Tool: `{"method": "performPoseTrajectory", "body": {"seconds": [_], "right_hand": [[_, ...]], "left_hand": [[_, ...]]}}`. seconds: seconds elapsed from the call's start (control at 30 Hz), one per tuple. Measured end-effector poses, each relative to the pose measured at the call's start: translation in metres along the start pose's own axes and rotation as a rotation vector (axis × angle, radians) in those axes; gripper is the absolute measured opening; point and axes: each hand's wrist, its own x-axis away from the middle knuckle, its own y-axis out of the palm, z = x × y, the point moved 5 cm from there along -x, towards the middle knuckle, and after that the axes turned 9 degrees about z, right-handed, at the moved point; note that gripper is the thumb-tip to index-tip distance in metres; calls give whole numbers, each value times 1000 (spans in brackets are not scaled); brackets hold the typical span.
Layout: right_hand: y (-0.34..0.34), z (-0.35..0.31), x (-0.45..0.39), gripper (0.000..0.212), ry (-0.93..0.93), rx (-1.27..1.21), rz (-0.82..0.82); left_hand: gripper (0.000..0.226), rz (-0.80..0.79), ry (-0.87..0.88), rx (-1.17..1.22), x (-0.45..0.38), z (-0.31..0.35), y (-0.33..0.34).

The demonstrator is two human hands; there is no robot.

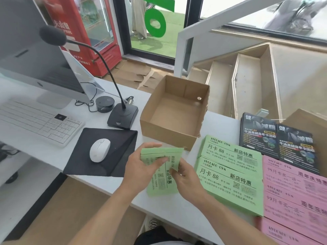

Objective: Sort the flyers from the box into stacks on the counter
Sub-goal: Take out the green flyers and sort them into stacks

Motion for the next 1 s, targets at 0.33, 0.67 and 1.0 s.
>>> {"method": "performPoseTrajectory", "body": {"seconds": [0.33,0.67,1.0], "right_hand": [[-47,21,24,56,70,-171,42],[-191,6,61,70,106,-114,510],[-234,-3,67,63,-42,-149,734]], "left_hand": [[50,164,-6,235,-3,22,17],[60,-31,49,140,6,5,95],[74,-420,67,5,1,-21,146]]}}
